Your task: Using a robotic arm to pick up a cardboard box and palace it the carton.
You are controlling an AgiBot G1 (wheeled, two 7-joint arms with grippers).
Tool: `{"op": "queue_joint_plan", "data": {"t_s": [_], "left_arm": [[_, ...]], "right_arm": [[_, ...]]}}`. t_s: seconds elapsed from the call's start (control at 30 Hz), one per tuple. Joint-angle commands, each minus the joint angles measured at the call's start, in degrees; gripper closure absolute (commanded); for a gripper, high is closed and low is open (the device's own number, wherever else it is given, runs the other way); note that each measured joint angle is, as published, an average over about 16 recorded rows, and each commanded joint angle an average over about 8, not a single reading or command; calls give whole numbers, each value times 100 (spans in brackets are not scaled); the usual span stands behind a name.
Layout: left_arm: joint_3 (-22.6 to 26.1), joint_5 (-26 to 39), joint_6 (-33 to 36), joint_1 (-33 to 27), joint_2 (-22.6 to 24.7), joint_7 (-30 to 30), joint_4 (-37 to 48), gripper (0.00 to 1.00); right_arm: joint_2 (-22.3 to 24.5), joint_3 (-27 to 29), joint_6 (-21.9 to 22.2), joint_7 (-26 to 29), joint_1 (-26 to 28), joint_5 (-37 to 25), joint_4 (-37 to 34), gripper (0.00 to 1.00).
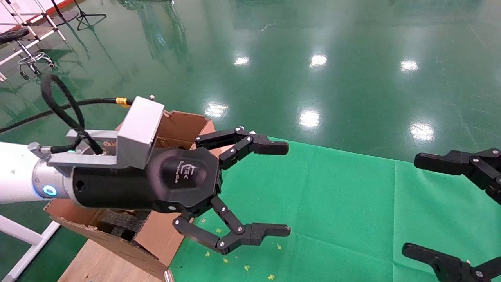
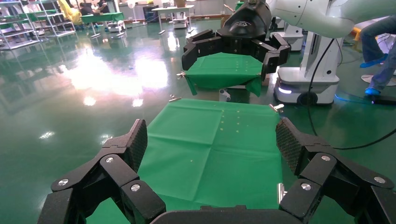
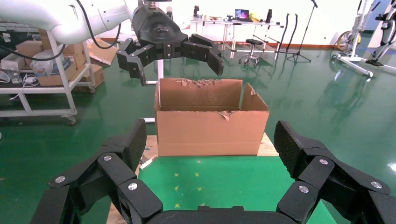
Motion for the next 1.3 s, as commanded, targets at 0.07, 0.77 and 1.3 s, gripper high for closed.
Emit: {"op": "queue_joint_plan", "data": {"t_s": [0.07,0.77,1.3], "left_arm": [[2,5,-2,-4,-1,0,5,0],[10,13,-8,-12,-1,0,17,0],[10,17,-8,-14,-1,0,20,0]], "right_arm": [[0,0,0,0,0,0,0,0],[0,0,0,0,0,0,0,0],[0,0,0,0,0,0,0,0]]}}
